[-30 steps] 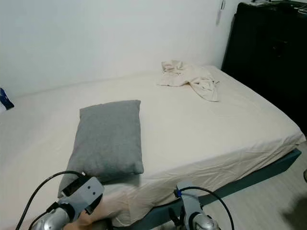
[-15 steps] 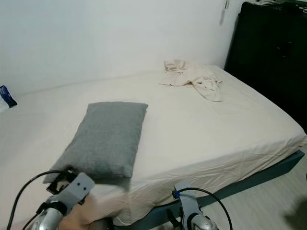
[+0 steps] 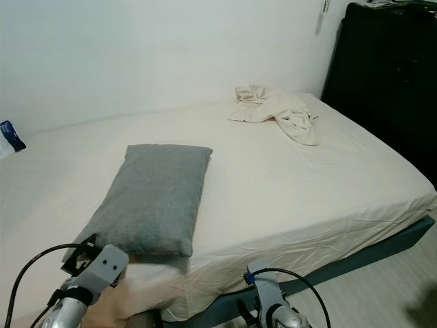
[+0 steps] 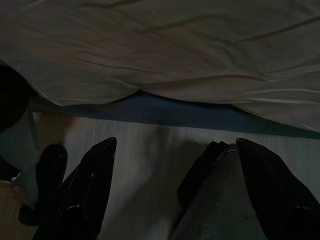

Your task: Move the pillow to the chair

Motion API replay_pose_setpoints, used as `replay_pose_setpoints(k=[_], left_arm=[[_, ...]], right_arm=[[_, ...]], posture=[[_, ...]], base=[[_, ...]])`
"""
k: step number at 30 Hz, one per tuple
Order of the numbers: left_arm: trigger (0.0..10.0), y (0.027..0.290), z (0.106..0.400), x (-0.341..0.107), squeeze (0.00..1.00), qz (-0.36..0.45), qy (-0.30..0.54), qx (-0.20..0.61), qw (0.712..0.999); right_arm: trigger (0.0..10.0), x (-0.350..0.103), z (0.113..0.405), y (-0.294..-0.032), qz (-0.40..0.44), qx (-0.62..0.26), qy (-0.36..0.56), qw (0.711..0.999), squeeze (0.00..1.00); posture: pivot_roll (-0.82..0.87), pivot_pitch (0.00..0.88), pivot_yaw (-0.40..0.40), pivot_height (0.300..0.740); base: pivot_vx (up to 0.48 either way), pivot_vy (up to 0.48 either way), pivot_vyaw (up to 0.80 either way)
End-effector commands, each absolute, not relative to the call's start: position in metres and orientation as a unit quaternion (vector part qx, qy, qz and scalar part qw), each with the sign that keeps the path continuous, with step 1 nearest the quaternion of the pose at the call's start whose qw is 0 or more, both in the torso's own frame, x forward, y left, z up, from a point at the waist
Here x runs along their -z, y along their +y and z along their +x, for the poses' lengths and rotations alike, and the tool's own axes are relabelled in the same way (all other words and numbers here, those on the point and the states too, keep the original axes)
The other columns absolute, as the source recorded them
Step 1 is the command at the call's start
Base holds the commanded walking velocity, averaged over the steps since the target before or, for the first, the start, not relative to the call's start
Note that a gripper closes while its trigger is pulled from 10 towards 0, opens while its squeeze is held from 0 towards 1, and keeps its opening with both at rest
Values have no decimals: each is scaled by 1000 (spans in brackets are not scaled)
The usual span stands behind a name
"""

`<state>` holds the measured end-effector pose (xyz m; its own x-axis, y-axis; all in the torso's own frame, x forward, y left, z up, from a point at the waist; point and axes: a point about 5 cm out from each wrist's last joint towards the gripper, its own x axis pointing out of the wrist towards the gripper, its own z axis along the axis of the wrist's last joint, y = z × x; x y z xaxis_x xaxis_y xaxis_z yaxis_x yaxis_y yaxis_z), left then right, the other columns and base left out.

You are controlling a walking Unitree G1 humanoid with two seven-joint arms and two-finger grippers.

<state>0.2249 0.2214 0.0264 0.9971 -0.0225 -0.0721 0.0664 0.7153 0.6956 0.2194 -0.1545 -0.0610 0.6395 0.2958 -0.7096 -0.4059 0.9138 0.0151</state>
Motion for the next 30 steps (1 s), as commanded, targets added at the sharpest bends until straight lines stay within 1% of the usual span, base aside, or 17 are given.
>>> replay_pose_setpoints(k=[1, 6, 10, 11, 13, 14, 16, 17, 19, 23, 24, 26, 28, 30], left_arm=[[10000, 222, 224, -24, 0, 394, 28, 34, 918], [10000, 212, 228, -25, 0, 410, 11, 59, 910], [10000, 209, 229, -25, 0, 412, 7, 62, 909], [10000, 205, 232, -27, 0, 416, -2, 70, 907], [10000, 188, 246, -35, 0, 434, -40, 76, 897], [10000, 188, 246, -35, 0, 434, -40, 76, 897], [10000, 176, 255, -39, 0, 438, -64, 65, 894], [10000, 176, 255, -39, 0, 438, -64, 65, 894], [10000, 167, 260, -40, 0, 439, -76, 60, 893], [10000, 147, 262, -30, 0, 448, -71, 74, 888], [10000, 147, 262, -30, 0, 448, -71, 74, 888], [10000, 138, 261, -23, 0, 457, -64, 85, 883], [10000, 131, 261, -18, 0, 474, -60, 89, 874], [10000, 130, 263, -17, 0, 482, -58, 86, 870]], right_arm=[[10000, 71, 204, -159, -76, -195, 411, 887, 0], [10000, 71, 204, -159, -75, -195, 411, 887, 0], [10000, 71, 204, -159, -76, -195, 411, 887, 0], [10000, 71, 204, -159, -76, -195, 411, 887, 0], [10000, 71, 204, -159, -77, -194, 411, 887, 0], [10000, 71, 204, -159, -77, -194, 411, 887, 0], [10000, 71, 204, -159, -78, -194, 411, 887, 0], [10000, 71, 204, -159, -78, -194, 411, 887, 0], [10000, 71, 204, -160, -79, -194, 411, 887, 0], [10000, 70, 205, -162, -81, -191, 411, 888, 0], [10000, 70, 205, -162, -81, -191, 411, 888, 0], [10000, 70, 205, -164, -81, -189, 410, 888, 0], [10000, 70, 206, -165, -83, -188, 409, 889, 0], [10000, 69, 207, -166, -85, -187, 409, 889, 0]], posture=[[-9, 37, -22, 569], [-11, 39, -22, 569], [-11, 39, -22, 569], [-15, 39, -23, 569], [-18, 40, -25, 569], [-18, 40, -25, 569], [-25, 38, -26, 569], [-25, 38, -26, 569], [-30, 37, -26, 569], [-43, 30, -29, 569], [-43, 30, -29, 569], [-47, 29, -28, 569], [-53, 27, -30, 569], [-55, 26, -31, 569]], base=[[0, 0, 0], [0, 0, 0], [0, 0, 0], [0, 0, 0], [0, 0, 0], [0, 0, 0], [0, 0, 0], [0, 0, 0], [0, 0, 0], [0, 0, 0], [0, 0, 0], [0, 0, 0], [0, 0, 0], [0, 0, 0]])
